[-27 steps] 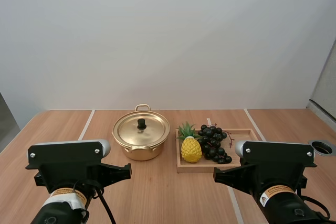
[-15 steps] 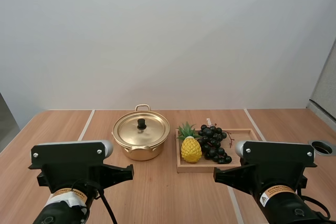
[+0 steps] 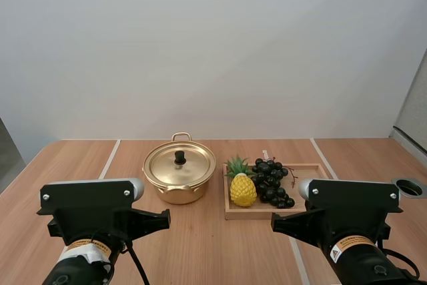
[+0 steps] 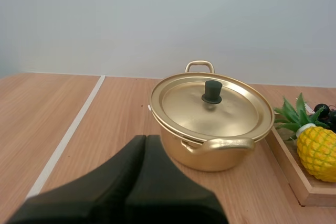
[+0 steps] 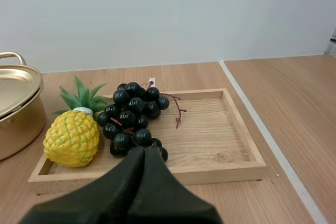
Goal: Open the pot, put the grape inside, and close it
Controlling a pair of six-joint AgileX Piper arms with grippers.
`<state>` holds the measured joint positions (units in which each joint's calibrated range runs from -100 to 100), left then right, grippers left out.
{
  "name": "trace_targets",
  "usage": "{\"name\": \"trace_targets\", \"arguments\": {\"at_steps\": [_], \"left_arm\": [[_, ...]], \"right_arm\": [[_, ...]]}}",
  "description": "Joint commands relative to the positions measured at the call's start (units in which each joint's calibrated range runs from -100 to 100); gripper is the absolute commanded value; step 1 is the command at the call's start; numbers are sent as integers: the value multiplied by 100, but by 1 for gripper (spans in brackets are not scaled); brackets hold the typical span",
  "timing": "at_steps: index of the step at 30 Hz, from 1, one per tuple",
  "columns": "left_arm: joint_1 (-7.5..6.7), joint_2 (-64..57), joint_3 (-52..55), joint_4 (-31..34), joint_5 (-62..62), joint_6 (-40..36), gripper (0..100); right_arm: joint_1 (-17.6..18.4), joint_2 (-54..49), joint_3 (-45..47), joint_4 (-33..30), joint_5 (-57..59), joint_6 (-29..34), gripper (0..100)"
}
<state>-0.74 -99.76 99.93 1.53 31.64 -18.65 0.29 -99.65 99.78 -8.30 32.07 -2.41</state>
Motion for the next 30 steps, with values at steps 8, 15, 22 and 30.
{"name": "trace_targets", "arguments": {"at_steps": [8, 15, 22, 30], "left_arm": [[12, -24, 7, -84, -79, 11, 0], [12, -24, 7, -153, -117, 11, 0], [12, -24, -717, -153, -174, 32, 0], [12, -24, -2723, -10, -174, 528, 0]], "right_arm": [[-29, -35, 22, -56, -32, -19, 0], [-29, -35, 22, -20, -97, -19, 0], [-29, -35, -348, -20, -1220, -19, 0], [-29, -35, -2212, -20, -755, -19, 0]]}}
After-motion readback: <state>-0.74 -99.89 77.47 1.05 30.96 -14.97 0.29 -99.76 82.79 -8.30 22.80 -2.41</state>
